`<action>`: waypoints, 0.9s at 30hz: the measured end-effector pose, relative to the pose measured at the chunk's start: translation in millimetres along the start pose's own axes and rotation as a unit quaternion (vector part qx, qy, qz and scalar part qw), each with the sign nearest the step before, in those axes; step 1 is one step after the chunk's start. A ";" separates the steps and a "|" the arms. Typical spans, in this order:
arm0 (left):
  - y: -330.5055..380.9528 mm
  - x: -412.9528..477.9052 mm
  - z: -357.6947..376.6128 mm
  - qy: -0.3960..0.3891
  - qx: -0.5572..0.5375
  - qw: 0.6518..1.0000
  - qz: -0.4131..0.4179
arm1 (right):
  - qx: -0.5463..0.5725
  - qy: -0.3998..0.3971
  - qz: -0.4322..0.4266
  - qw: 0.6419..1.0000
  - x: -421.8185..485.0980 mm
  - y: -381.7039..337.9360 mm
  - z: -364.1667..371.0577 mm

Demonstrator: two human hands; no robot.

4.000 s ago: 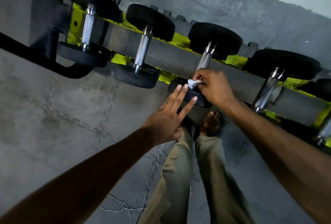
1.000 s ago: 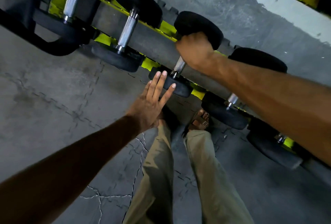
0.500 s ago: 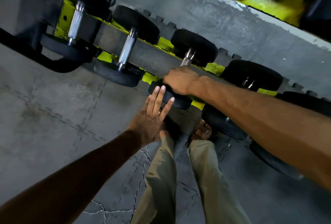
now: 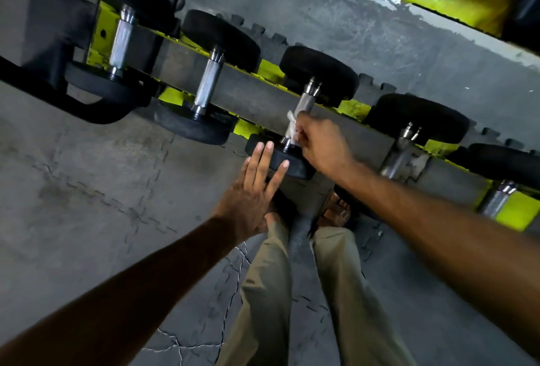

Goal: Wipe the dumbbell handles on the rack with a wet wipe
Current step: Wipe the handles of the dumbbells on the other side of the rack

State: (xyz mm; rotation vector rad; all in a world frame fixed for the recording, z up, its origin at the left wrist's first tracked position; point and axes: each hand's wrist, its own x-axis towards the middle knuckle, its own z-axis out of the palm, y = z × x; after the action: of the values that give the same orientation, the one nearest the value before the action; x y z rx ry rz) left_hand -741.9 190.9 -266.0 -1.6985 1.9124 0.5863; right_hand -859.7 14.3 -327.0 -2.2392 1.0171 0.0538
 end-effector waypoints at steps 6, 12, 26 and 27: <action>-1.2 1.8 -1.9 0.012 -0.014 1.000 0.003 | 0.465 0.066 0.364 0.804 12.8 0.0 32.1; -0.9 3.8 5.7 0.021 -0.017 1.000 -0.003 | 0.756 0.071 0.403 0.512 74.9 18.4 3.8; 1.8 3.5 12.1 0.022 -0.026 0.999 0.000 | 0.506 0.352 0.343 0.709 47.8 4.2 46.6; 1.8 3.5 11.7 0.022 -0.029 0.999 0.000 | 0.404 0.354 0.308 0.785 40.5 4.1 46.6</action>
State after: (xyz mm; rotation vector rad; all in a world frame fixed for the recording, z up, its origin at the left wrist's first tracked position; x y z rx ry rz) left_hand -743.0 195.7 -277.3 -1.7610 1.9420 0.6138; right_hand -823.8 13.3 -377.4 -1.0461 1.7122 -0.8405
